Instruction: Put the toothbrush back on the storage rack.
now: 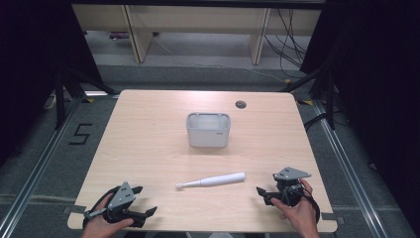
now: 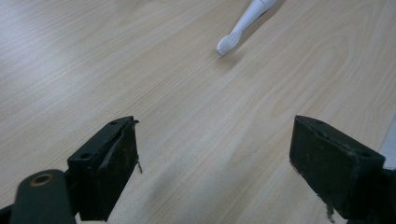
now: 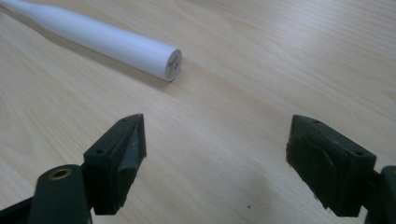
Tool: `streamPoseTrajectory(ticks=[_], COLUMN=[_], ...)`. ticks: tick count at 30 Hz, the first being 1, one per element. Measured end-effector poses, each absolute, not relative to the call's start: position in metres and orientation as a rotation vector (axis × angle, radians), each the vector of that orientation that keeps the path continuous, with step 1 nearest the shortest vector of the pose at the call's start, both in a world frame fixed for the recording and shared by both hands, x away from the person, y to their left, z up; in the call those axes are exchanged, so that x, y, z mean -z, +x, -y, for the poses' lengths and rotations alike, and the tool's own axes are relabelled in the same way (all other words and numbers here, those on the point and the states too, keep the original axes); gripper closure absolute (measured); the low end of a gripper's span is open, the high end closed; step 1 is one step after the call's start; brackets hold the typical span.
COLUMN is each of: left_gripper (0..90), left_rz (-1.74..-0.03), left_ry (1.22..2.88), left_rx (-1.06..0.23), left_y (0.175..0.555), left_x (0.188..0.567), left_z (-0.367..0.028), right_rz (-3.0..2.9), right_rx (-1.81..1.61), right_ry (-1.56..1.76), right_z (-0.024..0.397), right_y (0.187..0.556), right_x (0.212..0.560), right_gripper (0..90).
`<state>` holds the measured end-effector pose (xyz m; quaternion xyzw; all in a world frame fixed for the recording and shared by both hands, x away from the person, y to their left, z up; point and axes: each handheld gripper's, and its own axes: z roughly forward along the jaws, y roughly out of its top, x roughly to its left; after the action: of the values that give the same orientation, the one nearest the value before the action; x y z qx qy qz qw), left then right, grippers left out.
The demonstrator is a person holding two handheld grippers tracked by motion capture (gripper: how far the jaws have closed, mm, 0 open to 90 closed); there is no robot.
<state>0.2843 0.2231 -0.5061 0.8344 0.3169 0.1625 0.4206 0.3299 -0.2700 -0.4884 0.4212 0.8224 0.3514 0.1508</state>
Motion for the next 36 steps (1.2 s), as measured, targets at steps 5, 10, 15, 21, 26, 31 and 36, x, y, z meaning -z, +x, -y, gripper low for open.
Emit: streamPoseTrajectory(ticks=[5, 10, 15, 21, 26, 31, 36], left_gripper=[14.7, 14.7, 14.7, 14.7, 14.7, 14.7, 14.7], left_rz=[-0.78, -0.782, -0.802, -0.801, -0.803, -0.8, -0.803], left_ry=[2.114, 2.113, 2.084, 2.088, 2.082, 2.086, 2.071], left_rx=[-0.42, -0.421, -0.408, -0.417, -0.413, -0.404, -0.408], left_y=[0.285, 0.285, 0.285, 0.285, 0.285, 0.285, 0.285], left_x=[0.505, 0.505, 0.507, 0.506, 0.506, 0.506, 0.506], left_z=[-0.225, -0.225, -0.223, -0.224, -0.224, -0.224, -0.224], right_rz=[-2.351, -2.381, -2.391, -2.411, -2.431, -2.454, -2.499], right_rx=[-0.993, -0.975, -0.974, -0.973, -0.968, -0.951, -0.927], right_ry=[1.185, 1.143, 1.137, 1.091, 1.042, 0.977, 0.877], right_z=[0.268, 0.265, 0.259, 0.252, 0.243, 0.232, 0.214], right_y=[0.33, 0.331, 0.331, 0.332, 0.333, 0.34, 0.347], right_x=[0.488, 0.484, 0.479, 0.476, 0.471, 0.461, 0.454], right_gripper=[22.2, 24.5, 25.5, 26.3, 27.0, 27.2, 29.7])
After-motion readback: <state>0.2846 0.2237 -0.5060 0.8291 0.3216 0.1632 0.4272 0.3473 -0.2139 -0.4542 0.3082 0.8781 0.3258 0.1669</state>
